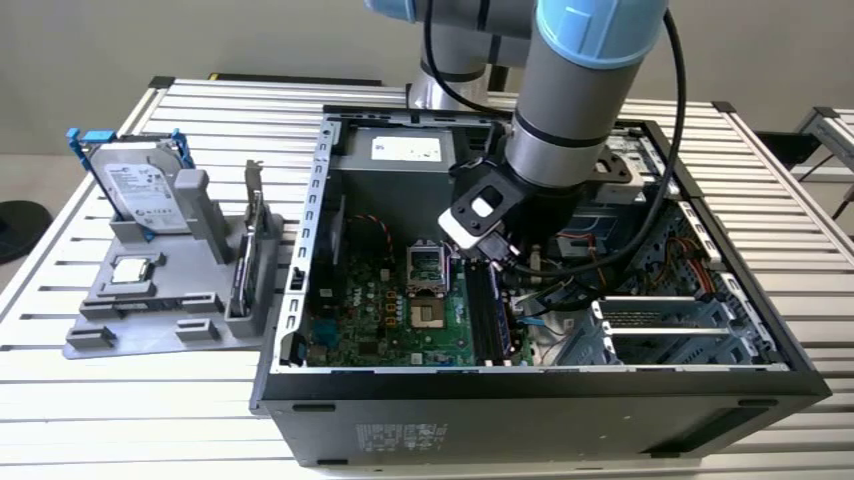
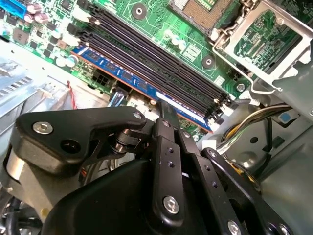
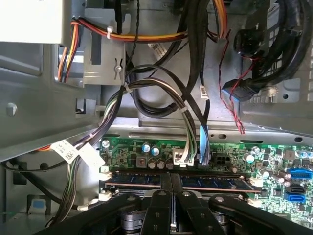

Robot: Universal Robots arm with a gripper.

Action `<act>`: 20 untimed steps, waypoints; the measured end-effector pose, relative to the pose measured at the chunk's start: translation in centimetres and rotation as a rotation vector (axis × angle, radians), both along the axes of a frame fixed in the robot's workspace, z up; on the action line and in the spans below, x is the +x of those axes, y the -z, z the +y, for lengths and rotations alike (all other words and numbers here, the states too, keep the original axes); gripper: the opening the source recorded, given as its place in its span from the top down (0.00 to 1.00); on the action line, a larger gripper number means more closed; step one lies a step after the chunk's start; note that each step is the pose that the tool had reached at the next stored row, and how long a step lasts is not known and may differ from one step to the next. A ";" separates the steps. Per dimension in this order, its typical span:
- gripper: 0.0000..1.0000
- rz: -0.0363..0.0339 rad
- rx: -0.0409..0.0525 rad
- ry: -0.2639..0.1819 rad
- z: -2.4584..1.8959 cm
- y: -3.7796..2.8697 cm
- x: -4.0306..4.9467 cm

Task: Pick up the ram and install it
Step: 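Press down the ram until it locks into place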

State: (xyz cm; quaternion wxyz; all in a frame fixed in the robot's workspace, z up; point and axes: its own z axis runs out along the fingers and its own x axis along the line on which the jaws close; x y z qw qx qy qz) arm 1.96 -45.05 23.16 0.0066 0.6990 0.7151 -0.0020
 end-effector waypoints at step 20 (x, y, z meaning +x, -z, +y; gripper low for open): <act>1.00 0.0004 -0.0017 0.001 0.10 1.60 -0.12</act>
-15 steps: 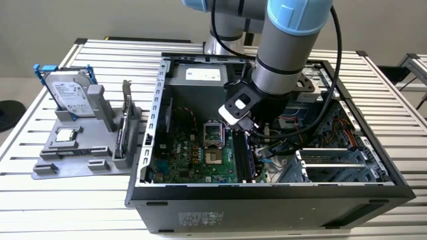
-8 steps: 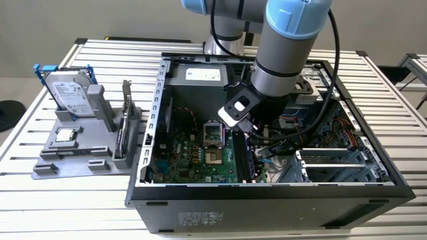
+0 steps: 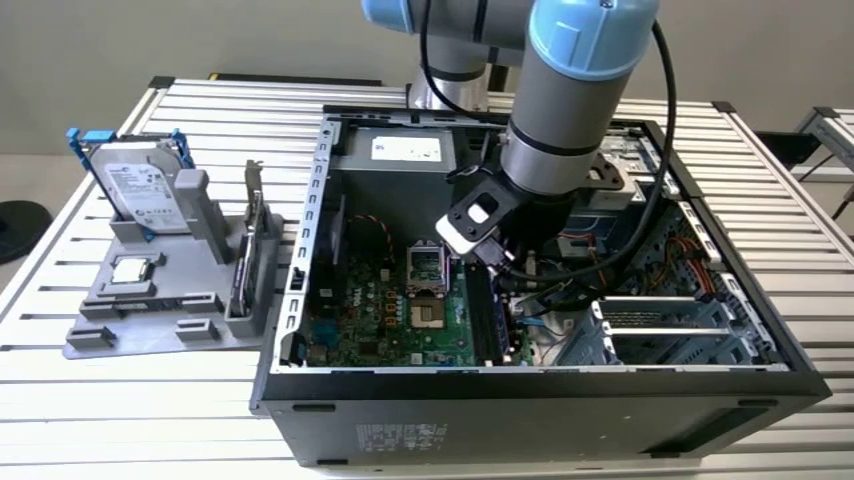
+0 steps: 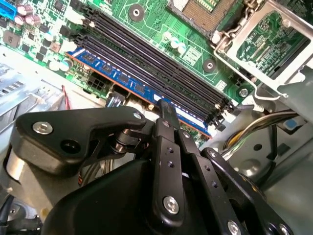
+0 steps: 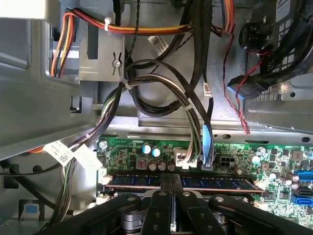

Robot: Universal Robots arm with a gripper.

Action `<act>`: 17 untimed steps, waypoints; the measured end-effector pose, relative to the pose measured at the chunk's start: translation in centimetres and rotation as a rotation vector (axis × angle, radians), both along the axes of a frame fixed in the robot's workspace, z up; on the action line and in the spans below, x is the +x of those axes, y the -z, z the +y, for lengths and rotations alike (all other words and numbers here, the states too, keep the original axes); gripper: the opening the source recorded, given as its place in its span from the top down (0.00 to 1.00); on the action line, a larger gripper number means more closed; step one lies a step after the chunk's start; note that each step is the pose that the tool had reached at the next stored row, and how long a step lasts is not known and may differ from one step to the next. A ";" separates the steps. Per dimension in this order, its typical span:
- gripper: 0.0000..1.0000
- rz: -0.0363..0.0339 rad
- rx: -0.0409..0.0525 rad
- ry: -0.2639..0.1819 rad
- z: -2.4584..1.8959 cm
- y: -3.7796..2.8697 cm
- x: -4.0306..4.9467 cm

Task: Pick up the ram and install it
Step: 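Press down the ram until it locks into place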

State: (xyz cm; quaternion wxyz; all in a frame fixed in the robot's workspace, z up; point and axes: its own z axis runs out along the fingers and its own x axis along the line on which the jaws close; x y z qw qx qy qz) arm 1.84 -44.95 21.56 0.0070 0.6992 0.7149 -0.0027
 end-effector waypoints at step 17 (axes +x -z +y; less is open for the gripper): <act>1.00 -0.0004 0.0017 0.000 -0.01 -5.41 0.00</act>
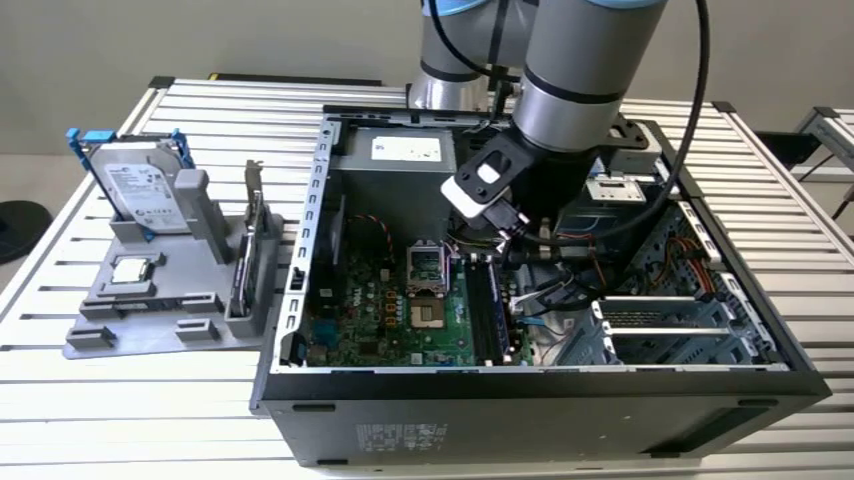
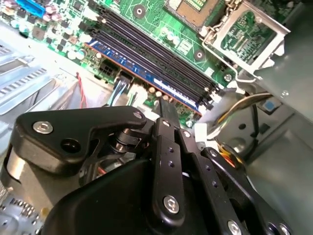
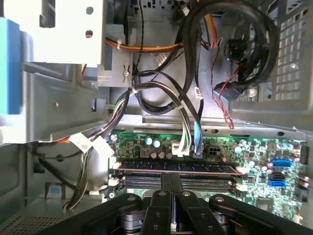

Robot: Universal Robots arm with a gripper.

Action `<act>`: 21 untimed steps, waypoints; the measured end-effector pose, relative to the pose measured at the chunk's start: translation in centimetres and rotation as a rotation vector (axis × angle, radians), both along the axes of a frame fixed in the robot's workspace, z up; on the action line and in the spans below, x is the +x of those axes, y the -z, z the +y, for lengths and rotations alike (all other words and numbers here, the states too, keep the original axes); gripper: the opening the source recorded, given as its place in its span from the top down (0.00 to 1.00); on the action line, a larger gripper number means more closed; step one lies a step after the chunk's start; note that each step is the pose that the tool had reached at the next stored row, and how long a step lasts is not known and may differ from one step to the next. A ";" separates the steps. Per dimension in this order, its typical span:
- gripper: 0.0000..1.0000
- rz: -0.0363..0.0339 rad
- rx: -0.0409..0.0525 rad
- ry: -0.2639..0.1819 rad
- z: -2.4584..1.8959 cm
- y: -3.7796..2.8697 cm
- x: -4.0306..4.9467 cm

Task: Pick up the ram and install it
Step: 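Press down the ram until it locks into place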

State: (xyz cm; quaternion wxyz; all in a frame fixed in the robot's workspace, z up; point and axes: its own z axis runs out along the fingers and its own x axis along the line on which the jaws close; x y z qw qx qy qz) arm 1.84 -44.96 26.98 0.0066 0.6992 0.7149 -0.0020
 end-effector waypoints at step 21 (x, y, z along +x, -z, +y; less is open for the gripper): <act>1.00 0.0011 0.0001 0.000 0.00 -1.15 0.00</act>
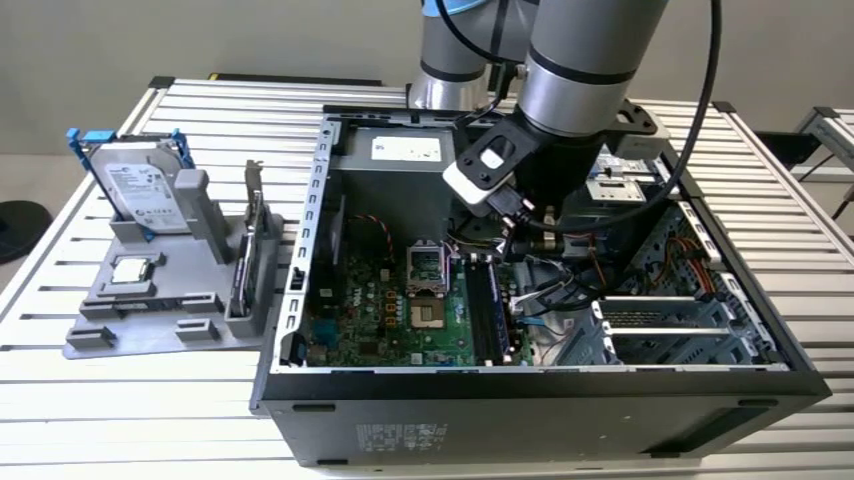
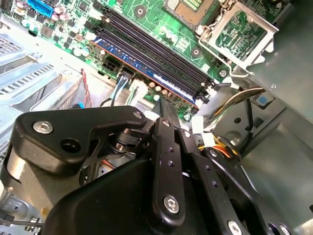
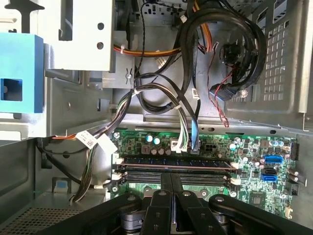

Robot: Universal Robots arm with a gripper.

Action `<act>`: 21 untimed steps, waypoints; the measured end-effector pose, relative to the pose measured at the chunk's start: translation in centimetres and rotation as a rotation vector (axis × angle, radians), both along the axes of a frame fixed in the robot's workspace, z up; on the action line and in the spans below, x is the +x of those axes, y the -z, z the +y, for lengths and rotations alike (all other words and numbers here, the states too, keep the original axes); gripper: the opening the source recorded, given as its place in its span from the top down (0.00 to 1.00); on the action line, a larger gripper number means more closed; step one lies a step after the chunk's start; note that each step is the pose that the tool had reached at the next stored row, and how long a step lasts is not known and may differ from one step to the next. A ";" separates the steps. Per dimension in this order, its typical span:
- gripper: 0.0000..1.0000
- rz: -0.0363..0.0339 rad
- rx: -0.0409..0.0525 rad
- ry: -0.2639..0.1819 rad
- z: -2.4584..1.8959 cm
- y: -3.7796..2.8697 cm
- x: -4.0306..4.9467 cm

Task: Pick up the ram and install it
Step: 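Press down the ram until it locks into place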

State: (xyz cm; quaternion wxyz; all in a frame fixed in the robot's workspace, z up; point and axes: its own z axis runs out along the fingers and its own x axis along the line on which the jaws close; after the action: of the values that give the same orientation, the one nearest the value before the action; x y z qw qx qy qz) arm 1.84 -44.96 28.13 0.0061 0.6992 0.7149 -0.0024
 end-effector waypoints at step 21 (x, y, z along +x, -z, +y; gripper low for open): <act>1.00 0.0022 0.0002 0.000 0.00 -1.54 0.00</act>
State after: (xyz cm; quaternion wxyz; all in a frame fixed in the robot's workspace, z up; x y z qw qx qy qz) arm 1.84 -44.96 29.67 0.0053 0.6992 0.7149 -0.0031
